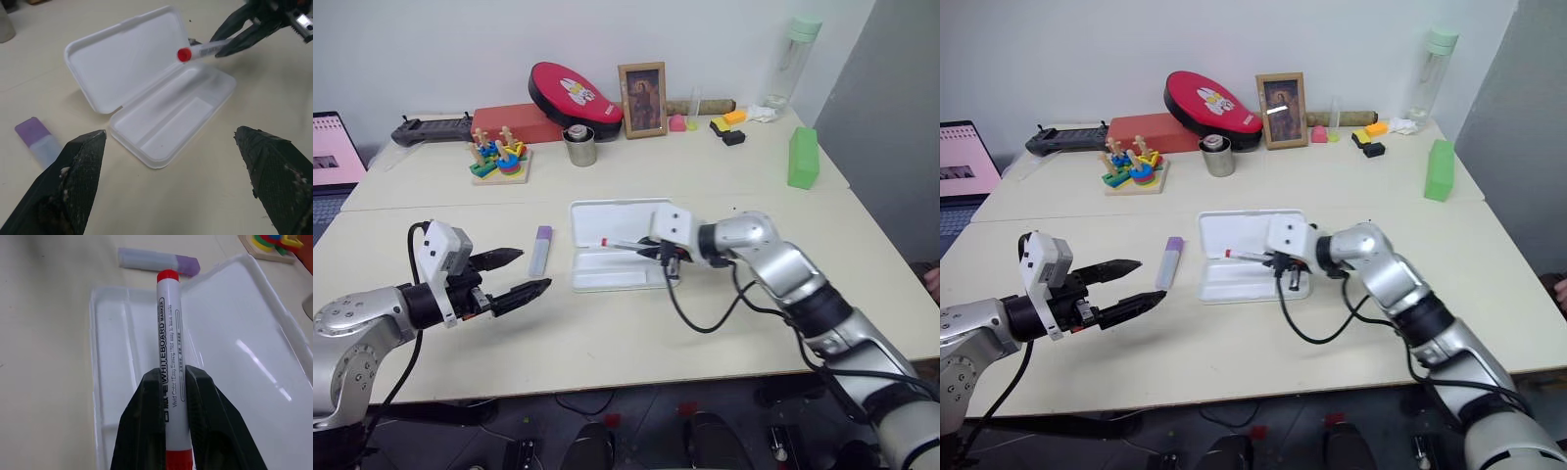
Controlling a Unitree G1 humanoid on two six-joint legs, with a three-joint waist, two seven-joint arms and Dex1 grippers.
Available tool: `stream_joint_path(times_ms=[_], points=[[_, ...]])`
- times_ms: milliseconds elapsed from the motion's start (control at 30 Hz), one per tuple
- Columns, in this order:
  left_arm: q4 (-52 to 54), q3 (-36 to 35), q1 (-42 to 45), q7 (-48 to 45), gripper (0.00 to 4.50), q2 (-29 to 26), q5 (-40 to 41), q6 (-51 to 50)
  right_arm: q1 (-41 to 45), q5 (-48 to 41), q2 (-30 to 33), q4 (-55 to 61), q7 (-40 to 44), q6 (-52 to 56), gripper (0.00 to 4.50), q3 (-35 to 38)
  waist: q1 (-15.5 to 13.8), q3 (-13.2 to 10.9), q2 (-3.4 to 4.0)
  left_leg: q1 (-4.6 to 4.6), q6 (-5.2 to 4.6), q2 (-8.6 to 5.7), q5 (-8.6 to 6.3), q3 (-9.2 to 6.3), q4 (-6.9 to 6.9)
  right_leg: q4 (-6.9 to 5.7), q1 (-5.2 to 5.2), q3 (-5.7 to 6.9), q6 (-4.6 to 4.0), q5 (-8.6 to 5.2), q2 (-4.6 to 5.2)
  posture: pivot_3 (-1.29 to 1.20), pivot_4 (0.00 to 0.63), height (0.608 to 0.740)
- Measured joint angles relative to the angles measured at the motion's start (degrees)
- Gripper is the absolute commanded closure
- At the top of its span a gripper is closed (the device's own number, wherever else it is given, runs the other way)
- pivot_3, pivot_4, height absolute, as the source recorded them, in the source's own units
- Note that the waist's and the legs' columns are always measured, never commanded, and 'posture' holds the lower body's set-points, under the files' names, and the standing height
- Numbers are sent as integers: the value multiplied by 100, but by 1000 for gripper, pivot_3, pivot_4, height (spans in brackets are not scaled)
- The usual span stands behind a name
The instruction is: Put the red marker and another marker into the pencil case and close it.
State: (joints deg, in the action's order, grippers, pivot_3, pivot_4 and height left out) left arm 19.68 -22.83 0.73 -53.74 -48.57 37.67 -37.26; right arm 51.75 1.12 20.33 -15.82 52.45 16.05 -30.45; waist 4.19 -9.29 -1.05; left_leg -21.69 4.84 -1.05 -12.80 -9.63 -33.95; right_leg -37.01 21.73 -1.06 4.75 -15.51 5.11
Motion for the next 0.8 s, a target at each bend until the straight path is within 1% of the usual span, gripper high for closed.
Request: stream_joint_path(times_ms=[67, 167, 300, 367, 400, 467, 633, 767, 800], points=[[94, -3, -29, 73, 0, 5, 26, -6, 216, 181, -261, -622, 11, -344, 4230, -60, -22, 1, -1, -3, 1, -2, 0, -1, 0, 2, 2, 0, -4, 2, 0, 0, 150, 740], [170, -3, -81, 155, 0, 21, 39, -22, 380, 345, -488, -1286, 19, -717, 4230, -73, -43, 1, -1, -5, 4, -2, -1, -1, 1, 3, 4, 1, -12, 6, 0, 0, 150, 740], [305, -4, -159, 235, 0, 57, 76, -64, 446, 513, -660, -1870, 96, -1081, 4230, -73, -43, -1, 1, -7, 7, -1, -4, 1, 4, 4, 9, 0, -13, 5, 0, 0, 150, 740], [327, -4, -192, 285, 0, 62, 80, -99, 511, 595, -664, -2006, 177, -1203, 3522, -65, -42, -1, 1, -6, 7, -1, -4, 1, 4, 3, 9, 0, -13, 5, 0, 0, 150, 740], [330, -4, -200, 304, 0, 62, 83, -105, 532, 626, -661, -2037, 214, -1254, 3349, -52, -42, -1, 1, -5, 7, -1, -4, 1, 4, 1, 8, 0, -13, 5, 0, 0, 150, 740], [331, -4, -200, 313, 0, 62, 95, -107, 545, 670, -668, -2077, 261, -1336, 2841, -15, -42, -1, 1, -4, 7, 0, -4, 1, 4, -1, 8, 0, -12, 5, -1, 0, 150, 740], [330, 1, -145, 351, 0, 94, 140, -106, 555, 666, -700, -2106, 331, -1373, 1368, 117, -41, -1, 2, -3, 7, 0, -3, 1, 3, -2, 7, 0, -12, 5, -2, 0, 150, 740], [309, 43, 119, 676, 0, 419, 146, -106, 555, 592, -660, -1769, 539, -1158, 289, 299, -56, 1, -1, -5, 7, 0, -3, 0, 2, -1, 6, 1, -12, 6, -2, 0, 150, 740], [292, 87, 224, 825, 0, 504, 137, -121, 548, 516, -645, -1609, 629, -1043, 83, 370, -60, 1, -1, -5, 7, 1, -3, -1, 2, 0, 6, 2, -12, 6, -2, 0, 150, 740]])
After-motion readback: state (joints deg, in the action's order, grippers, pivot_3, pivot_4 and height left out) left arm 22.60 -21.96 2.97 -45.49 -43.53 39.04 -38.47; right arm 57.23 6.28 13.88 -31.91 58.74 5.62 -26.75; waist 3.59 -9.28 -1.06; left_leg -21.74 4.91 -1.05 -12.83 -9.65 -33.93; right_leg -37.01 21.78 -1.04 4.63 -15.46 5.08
